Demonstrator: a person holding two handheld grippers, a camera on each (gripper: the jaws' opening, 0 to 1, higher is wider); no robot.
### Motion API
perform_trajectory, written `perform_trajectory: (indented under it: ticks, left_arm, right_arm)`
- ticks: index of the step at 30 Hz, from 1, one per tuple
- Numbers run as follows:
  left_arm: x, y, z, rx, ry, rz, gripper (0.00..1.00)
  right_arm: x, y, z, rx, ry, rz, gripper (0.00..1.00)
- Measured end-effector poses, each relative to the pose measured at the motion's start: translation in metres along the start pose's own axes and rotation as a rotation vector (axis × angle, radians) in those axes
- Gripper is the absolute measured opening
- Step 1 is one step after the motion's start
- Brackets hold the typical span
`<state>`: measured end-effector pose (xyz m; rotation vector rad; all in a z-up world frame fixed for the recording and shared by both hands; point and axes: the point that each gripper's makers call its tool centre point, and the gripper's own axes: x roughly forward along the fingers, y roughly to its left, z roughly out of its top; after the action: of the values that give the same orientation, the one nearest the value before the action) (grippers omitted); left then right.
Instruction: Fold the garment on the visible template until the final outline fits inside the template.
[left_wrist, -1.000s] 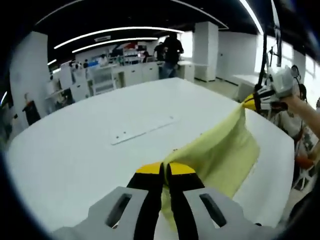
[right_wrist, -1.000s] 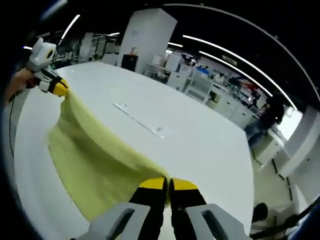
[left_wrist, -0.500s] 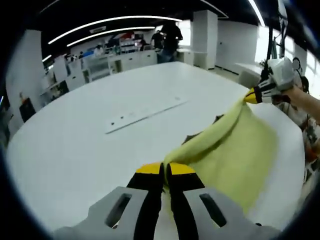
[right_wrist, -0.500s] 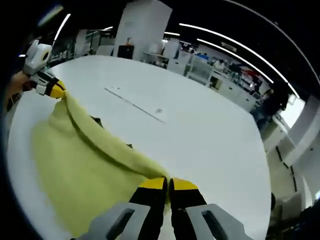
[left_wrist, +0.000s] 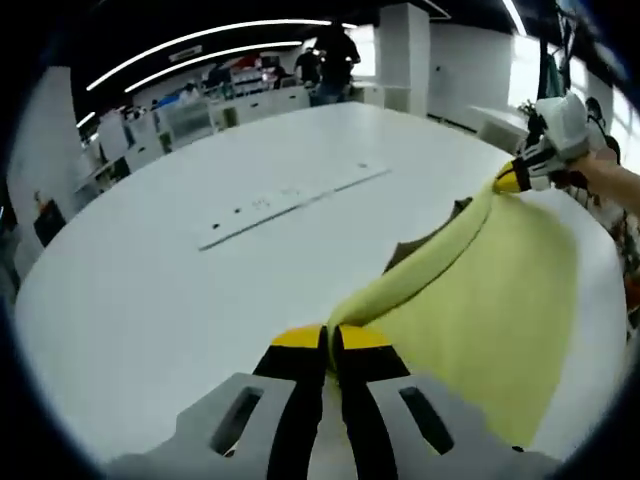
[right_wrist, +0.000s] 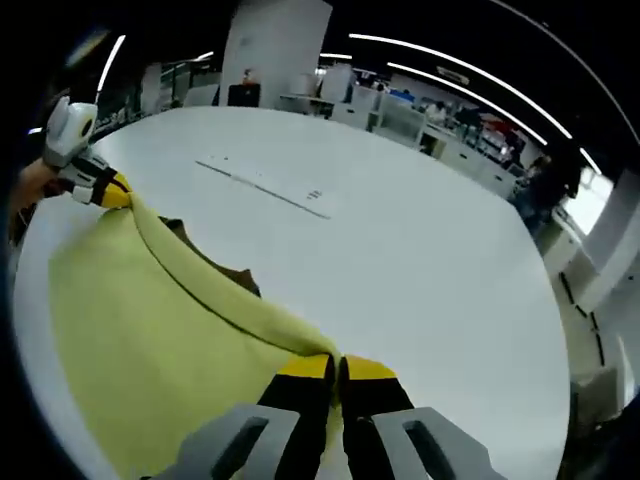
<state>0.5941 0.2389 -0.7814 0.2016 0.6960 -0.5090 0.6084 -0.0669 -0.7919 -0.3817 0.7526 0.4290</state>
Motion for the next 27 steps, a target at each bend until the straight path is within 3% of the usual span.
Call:
perform_trajectory:
  ticks: [5,7,12,17,22,27]
  left_arm:
    - [0.001,0.003,-0.002,0.033,0.002,0.014,0.03]
    - [-0.001,0.002,0.005,0.053,-0.045,-0.014,0.04]
    - [-0.007,0.001,0.002,0.062,-0.048,-0.059,0.14]
    - [-0.010,0.003,-0.004,0.139,-0.019,-0.061,0.22]
    - [-0.007,0.004,-0.007,0.245,-0.007,-0.043,0.20]
    - [-0.004,0.008,-0.002,0.281,-0.027,-0.003,0.12]
  right_arm:
    - [0.003,0.002,-0.005,-0.008,0.008,0.017,0.03]
    - [0.001,0.000,-0.006,-0.002,-0.004,0.021,0.05]
    - [-0.003,0.005,-0.006,-0.011,-0.020,0.072,0.16]
    - [-0.007,0.009,-0.007,-0.145,-0.015,0.098,0.25]
    - [-0.007,0.003,-0.007,-0.242,-0.006,0.063,0.22]
    - [-0.004,-0.006,-0.012,-0.282,0.017,0.024,0.10]
